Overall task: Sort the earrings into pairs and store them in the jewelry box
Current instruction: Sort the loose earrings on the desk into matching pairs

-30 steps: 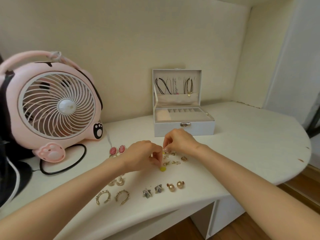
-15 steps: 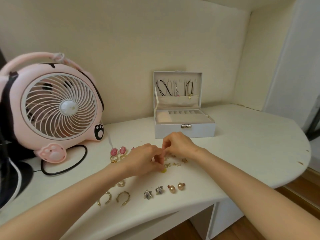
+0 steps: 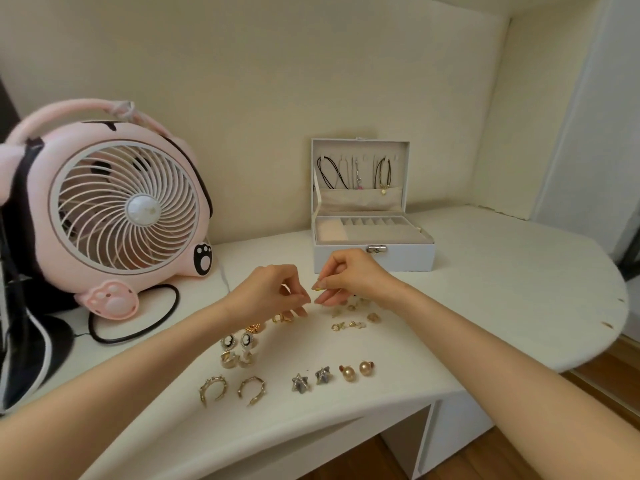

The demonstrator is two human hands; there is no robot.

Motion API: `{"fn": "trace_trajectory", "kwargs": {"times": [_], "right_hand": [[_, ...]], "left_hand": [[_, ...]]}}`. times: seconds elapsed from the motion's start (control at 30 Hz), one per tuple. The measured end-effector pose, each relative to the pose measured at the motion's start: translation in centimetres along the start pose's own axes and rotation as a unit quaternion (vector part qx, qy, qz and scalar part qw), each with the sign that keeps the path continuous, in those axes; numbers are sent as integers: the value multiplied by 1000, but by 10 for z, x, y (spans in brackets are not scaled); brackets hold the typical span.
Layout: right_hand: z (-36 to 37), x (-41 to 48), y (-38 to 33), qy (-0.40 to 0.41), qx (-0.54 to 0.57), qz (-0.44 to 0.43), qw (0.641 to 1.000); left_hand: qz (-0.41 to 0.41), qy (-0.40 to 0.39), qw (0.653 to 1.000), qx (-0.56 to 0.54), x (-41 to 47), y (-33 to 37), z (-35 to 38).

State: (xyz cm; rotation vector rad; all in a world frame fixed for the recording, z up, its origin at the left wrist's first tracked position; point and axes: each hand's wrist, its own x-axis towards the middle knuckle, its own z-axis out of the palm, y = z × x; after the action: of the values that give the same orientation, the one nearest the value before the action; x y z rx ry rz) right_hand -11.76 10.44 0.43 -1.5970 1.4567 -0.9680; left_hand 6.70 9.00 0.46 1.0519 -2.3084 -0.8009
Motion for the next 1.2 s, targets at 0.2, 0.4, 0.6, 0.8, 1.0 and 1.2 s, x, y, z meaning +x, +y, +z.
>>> {"fn": "trace_trajectory", "kwargs": {"times": [0.2, 0.4, 0.6, 0.8, 1.0, 1.2], "right_hand": [[6, 5, -1, -31, 2, -10, 999], [9, -2, -6, -30, -65, -11, 997], [18, -3, -2, -52, -88, -6, 995], [26, -1, 0, -86, -111, -2, 990], [33, -1, -3, -121, -127, -3, 984], [43, 2, -3, -87, -166, -28, 982]], "left_hand": [[-10, -3, 1000, 17, -2, -7, -13], [-10, -22, 997, 67, -3, -10, -14], [-4, -32, 991, 126, -4, -15, -15], [-4, -72, 985, 155, -5, -14, -17], [-24, -83, 980, 178, -3, -16, -14], [-33, -77, 981, 174, -3, -18, -12]]}}
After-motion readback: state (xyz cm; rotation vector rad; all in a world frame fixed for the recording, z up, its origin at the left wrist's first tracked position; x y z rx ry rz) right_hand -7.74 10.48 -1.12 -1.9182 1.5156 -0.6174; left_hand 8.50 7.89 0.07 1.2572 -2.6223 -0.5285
